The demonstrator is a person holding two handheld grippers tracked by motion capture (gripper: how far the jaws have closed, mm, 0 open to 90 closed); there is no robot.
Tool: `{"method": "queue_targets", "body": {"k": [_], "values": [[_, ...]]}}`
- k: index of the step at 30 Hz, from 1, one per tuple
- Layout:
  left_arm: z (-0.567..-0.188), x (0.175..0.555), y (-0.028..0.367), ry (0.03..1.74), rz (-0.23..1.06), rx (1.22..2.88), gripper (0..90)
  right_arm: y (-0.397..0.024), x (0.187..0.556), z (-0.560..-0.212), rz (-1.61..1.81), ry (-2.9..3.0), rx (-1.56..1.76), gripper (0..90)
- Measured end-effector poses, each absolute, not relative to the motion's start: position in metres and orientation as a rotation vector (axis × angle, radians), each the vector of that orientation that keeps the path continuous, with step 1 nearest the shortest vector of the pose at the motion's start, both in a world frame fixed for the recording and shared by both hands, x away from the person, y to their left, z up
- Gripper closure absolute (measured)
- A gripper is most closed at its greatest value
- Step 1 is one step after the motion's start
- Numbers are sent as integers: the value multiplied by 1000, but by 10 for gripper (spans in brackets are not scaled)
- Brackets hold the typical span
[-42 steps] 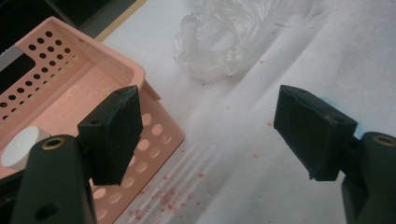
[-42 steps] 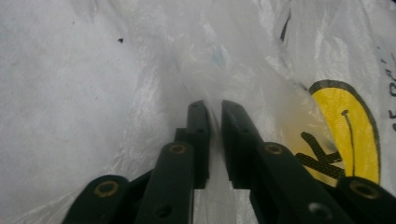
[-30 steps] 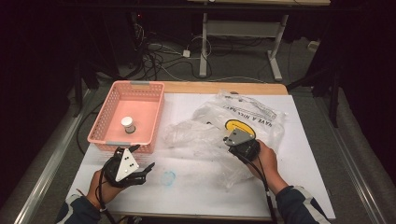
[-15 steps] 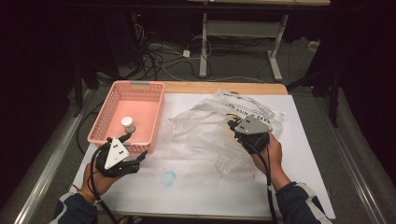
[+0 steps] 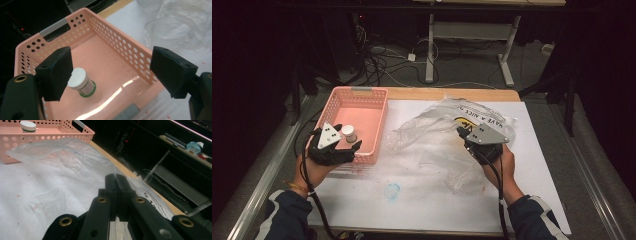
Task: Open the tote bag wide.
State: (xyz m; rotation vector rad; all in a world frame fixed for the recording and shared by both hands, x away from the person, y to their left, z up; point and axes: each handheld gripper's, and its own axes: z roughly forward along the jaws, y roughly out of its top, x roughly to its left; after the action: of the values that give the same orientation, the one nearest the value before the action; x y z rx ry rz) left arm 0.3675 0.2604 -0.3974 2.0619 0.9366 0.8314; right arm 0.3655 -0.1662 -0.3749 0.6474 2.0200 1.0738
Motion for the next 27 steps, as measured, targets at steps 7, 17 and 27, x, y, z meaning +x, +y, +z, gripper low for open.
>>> {"method": "queue_targets", "body": {"k": [7,17,27], "values": [[-404,390,258,966,825,2132,184,-167,366,-375,1075,2032,644,900],[-400,423,261,1018,810,2231,183,-170,363,-376,1065,2056,635,900],[-409,467,267,1117,691,2400,205,-167,363,-381,1047,2094,608,900]]}}
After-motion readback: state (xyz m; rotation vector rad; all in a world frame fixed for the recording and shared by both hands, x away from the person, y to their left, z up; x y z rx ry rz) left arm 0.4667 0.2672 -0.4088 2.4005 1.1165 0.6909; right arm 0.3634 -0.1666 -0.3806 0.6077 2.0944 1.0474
